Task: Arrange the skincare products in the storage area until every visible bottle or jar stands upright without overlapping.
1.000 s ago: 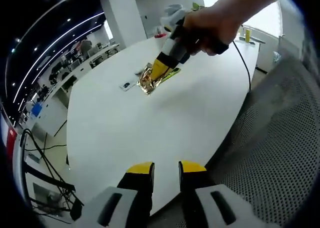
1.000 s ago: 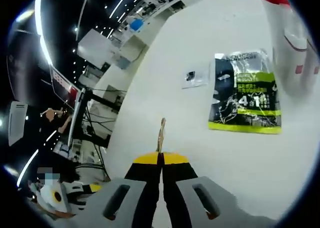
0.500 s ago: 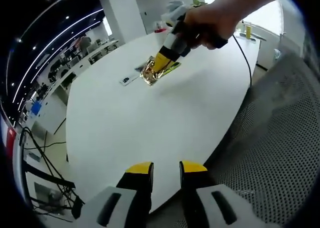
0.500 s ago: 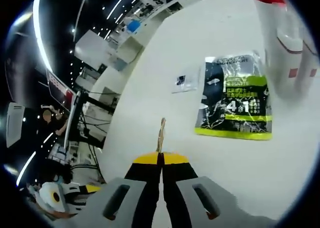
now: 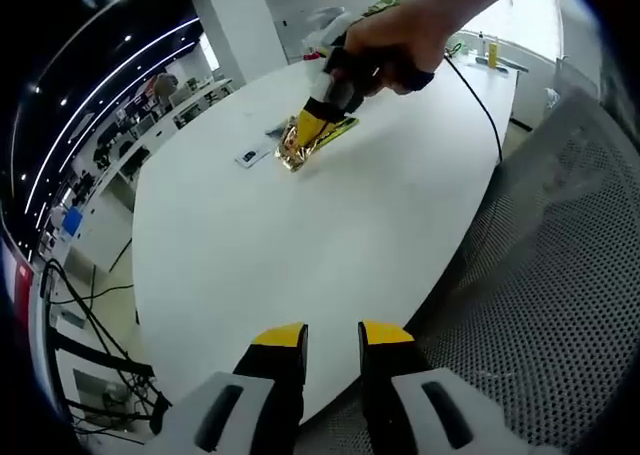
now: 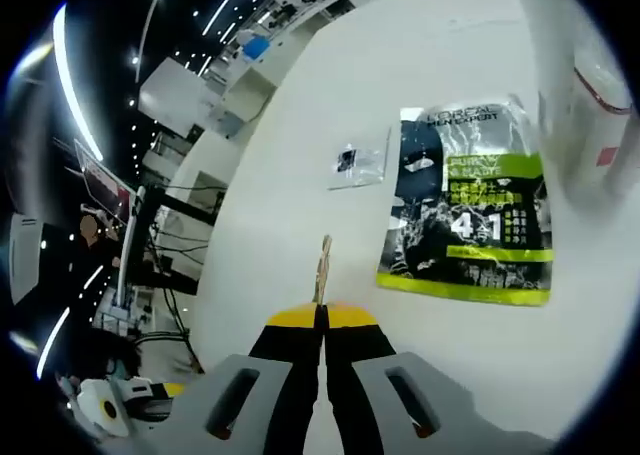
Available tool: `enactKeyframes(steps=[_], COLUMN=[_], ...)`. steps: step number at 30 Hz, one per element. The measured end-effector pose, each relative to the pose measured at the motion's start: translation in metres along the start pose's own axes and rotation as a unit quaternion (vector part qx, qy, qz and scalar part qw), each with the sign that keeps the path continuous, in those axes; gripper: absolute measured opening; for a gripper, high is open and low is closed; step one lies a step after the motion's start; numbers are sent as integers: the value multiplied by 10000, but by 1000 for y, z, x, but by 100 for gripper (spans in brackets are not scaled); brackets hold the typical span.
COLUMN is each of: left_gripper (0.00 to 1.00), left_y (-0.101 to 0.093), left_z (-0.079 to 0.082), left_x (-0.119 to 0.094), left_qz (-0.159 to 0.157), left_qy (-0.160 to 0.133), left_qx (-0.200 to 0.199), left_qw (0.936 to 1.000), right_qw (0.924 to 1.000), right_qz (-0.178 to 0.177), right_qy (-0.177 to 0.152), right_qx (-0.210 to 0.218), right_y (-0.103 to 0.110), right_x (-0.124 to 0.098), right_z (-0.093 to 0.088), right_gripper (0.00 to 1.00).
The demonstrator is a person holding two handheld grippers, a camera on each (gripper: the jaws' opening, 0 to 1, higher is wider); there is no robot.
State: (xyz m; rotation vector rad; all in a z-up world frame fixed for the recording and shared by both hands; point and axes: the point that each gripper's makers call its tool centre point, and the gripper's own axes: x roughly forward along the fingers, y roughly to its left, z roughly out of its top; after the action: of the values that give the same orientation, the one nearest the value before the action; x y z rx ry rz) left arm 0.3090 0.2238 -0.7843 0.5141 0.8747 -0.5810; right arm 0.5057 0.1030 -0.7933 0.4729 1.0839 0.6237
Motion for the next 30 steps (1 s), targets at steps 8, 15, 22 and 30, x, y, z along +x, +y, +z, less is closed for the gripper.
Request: enactKeyframes(steps=[8, 15, 22, 30], left_gripper=[20, 20, 20, 20], left_y=[2, 3, 3, 4], left_z=[-2, -4, -5, -6], left_x=[0, 0, 0, 0], left_qz=[35, 48, 58, 66], left_qy=[51, 103, 124, 143], left_qx=[10, 64, 74, 82], left_qw=[10000, 9999, 9999, 9998], right_qw=[9998, 9990, 9977, 9965], right_qz=[-56, -135, -297, -400], right_qy=[158, 418, 599, 682], right_qx=[-126, -116, 147, 287], right_y=[2, -5, -14, -17], right_x=[19, 29, 37, 38], right_z=[22, 28, 22, 21], right_gripper=[0, 0, 3, 4])
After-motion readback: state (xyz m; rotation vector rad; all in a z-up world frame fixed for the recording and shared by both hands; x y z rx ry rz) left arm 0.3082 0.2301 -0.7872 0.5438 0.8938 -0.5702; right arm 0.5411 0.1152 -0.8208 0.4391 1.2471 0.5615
